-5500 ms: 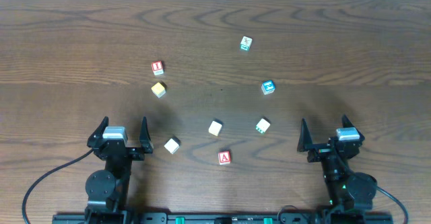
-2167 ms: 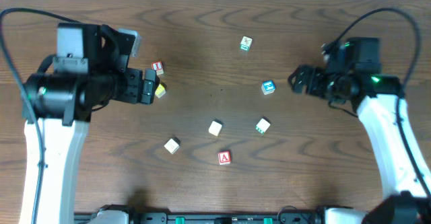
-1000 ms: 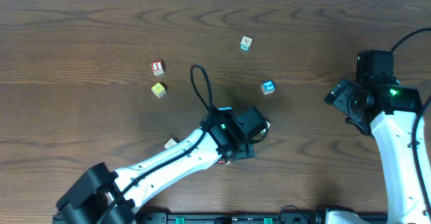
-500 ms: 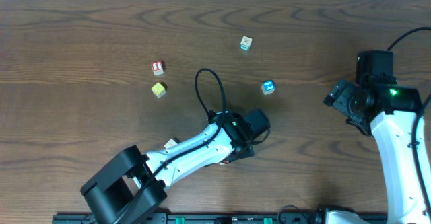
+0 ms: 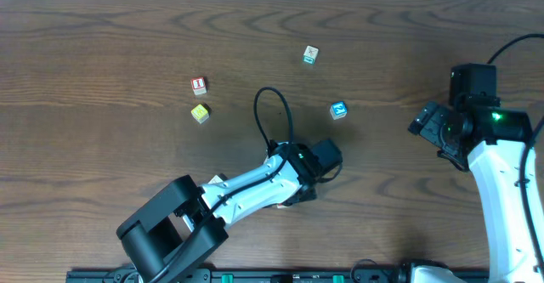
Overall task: Spell out Ai2
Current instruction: 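Grasp the red 'A' block with the left gripper and lift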
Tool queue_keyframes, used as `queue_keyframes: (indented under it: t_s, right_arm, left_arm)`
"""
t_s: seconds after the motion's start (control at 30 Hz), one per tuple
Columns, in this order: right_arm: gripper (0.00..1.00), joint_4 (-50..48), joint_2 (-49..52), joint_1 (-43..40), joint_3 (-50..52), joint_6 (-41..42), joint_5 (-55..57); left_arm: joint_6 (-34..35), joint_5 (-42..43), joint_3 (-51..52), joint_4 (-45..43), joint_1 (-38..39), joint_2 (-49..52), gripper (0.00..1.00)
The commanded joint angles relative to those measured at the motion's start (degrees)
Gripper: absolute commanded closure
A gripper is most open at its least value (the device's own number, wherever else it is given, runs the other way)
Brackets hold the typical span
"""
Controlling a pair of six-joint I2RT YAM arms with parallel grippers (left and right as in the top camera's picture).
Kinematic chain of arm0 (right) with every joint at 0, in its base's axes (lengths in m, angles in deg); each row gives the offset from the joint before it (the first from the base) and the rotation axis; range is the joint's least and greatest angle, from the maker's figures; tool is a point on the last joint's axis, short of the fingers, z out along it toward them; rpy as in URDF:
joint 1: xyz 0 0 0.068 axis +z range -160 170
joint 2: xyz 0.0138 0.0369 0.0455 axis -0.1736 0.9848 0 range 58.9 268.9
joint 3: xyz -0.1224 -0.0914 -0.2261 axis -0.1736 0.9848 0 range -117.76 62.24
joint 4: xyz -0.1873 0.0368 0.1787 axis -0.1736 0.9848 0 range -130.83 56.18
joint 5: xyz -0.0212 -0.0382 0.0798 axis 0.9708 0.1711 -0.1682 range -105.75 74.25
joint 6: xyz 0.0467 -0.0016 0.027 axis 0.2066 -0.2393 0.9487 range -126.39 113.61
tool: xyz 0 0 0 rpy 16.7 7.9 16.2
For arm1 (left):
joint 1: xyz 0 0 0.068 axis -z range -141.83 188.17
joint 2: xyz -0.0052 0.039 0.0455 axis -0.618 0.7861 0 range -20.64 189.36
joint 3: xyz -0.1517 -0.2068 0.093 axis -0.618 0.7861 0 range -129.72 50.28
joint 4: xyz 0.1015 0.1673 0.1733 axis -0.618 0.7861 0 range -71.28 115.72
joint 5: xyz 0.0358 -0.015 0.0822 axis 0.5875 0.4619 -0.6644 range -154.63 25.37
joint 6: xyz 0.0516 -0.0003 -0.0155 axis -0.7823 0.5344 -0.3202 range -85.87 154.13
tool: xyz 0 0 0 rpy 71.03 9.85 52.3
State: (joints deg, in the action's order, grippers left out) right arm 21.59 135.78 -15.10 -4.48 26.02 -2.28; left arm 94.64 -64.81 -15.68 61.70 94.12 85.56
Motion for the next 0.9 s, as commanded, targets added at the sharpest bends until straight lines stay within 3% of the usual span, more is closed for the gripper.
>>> queue_keyframes:
  t_s: [0.0, 0.2, 0.5, 0.63, 0.87]
  right_arm:
    - [0.01, 0.24, 0.37, -0.35, -0.76, -0.81, 0.22]
    - [0.01, 0.59, 0.37, -0.35, -0.76, -0.81, 0.22]
    - [0.01, 0.63, 0.37, -0.35, -0.76, -0.79, 0.22]
    - [0.01, 0.61, 0.37, -0.35, -0.76, -0.79, 0.22]
    - [0.01, 0.61, 0.37, -0.35, -0.76, -0.79, 0.22]
  left_arm:
    - [-2.47, -0.48, 0.24, 0.07, 0.11, 0.70, 0.31]
    - [-2.67, -0.22, 1.01, 0.09, 0.13, 0.76, 0.47]
    - [-2.60, 1.60, 1.03, 1.05, 0.15, 0.79, 0.53]
    - [-2.38, 1.73, 1.03, 1.22, 0.15, 0.79, 0.65]
    - [-1.77, 2.71, 1.03, 1.97, 0.13, 0.79, 0.64]
